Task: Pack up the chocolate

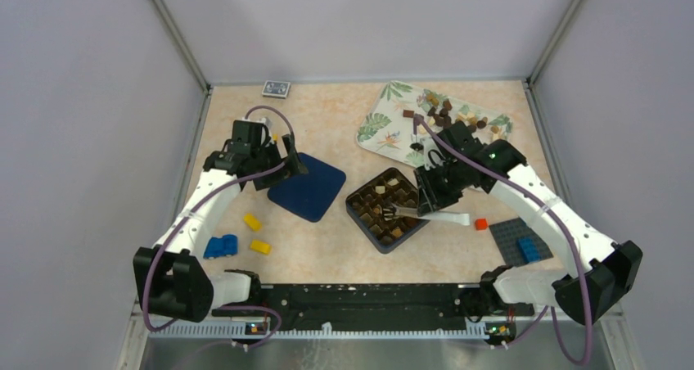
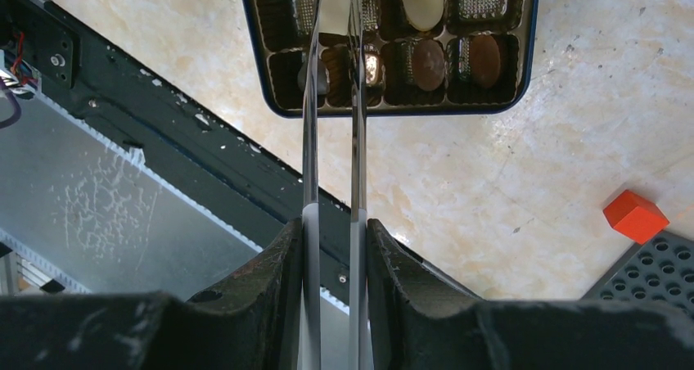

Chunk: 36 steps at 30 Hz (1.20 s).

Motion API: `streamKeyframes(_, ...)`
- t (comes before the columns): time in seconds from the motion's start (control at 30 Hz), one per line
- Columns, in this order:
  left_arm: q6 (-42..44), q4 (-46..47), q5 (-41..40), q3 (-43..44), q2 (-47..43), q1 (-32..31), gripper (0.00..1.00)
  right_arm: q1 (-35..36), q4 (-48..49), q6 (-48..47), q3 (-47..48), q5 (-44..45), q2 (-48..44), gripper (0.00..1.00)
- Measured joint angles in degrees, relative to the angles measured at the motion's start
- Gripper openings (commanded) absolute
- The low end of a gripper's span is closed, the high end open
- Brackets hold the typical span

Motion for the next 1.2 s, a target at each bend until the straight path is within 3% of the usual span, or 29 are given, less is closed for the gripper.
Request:
streamKeyframes(0.67, -0.1, 0.0, -0.4, -0.3, 0.0, 0.0, 0.99, 0.1, 1.4, 0.0, -1.1, 0.2, 0.6, 0.36)
streamKeyframes(0.93, -0.3, 0.0, -0.4, -0.3, 0.0, 0.0, 0.99, 0.1, 1.5, 0.1, -1.4, 1.6, 0.6, 0.06)
streamKeyframes(1.2, -1.1, 0.0, -0.6, -0.3, -0.1, 0.0, 0.99, 0.1, 0.2, 0.2, 4.4, 3.5, 0.6, 0.04)
